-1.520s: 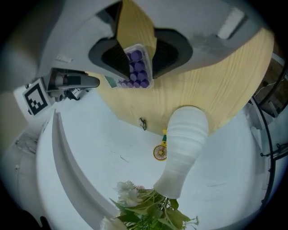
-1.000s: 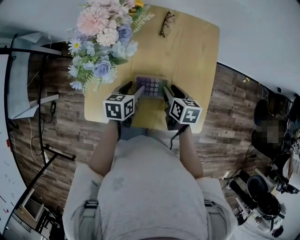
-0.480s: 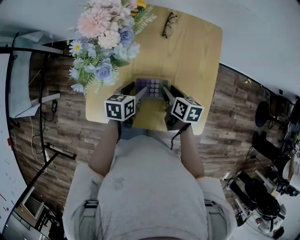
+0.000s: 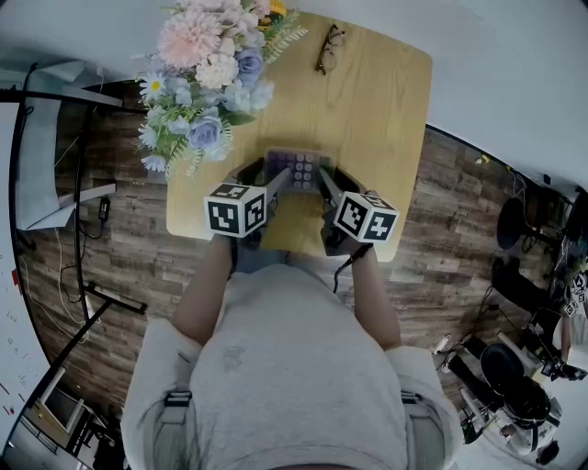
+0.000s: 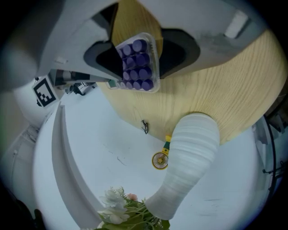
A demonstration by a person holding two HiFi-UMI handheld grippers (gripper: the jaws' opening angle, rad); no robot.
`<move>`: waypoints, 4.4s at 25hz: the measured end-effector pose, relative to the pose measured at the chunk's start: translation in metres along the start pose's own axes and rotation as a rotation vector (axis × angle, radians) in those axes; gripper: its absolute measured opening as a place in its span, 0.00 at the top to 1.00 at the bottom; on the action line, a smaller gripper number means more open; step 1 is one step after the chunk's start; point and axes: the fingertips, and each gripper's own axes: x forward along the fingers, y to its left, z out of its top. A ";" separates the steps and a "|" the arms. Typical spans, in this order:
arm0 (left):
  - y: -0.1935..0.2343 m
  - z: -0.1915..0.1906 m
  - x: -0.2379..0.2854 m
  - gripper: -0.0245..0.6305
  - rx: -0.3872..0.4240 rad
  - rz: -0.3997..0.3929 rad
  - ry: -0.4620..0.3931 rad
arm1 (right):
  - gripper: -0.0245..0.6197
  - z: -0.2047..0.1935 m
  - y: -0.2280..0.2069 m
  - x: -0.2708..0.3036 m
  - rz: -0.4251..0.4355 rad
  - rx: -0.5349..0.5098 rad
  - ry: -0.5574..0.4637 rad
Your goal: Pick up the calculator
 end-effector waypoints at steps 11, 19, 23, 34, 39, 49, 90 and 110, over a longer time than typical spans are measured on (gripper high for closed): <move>-0.035 0.031 -0.027 0.57 0.137 -0.020 -0.115 | 0.77 0.034 0.027 -0.042 0.010 -0.146 -0.168; -0.063 0.047 -0.058 0.57 0.193 -0.048 -0.204 | 0.77 0.053 0.056 -0.082 -0.004 -0.294 -0.291; -0.077 0.054 -0.075 0.58 0.235 -0.057 -0.250 | 0.77 0.058 0.069 -0.101 0.002 -0.338 -0.356; -0.117 0.071 -0.121 0.57 0.324 -0.097 -0.370 | 0.77 0.068 0.101 -0.153 0.023 -0.405 -0.509; -0.137 0.079 -0.143 0.57 0.370 -0.114 -0.428 | 0.77 0.074 0.117 -0.179 0.029 -0.443 -0.583; -0.172 0.088 -0.179 0.58 0.457 -0.141 -0.519 | 0.77 0.078 0.140 -0.224 0.029 -0.496 -0.702; -0.252 0.078 -0.289 0.58 0.639 -0.198 -0.793 | 0.76 0.054 0.217 -0.347 -0.016 -0.724 -1.032; -0.261 0.056 -0.314 0.58 0.646 -0.215 -0.809 | 0.76 0.029 0.231 -0.370 -0.018 -0.736 -1.076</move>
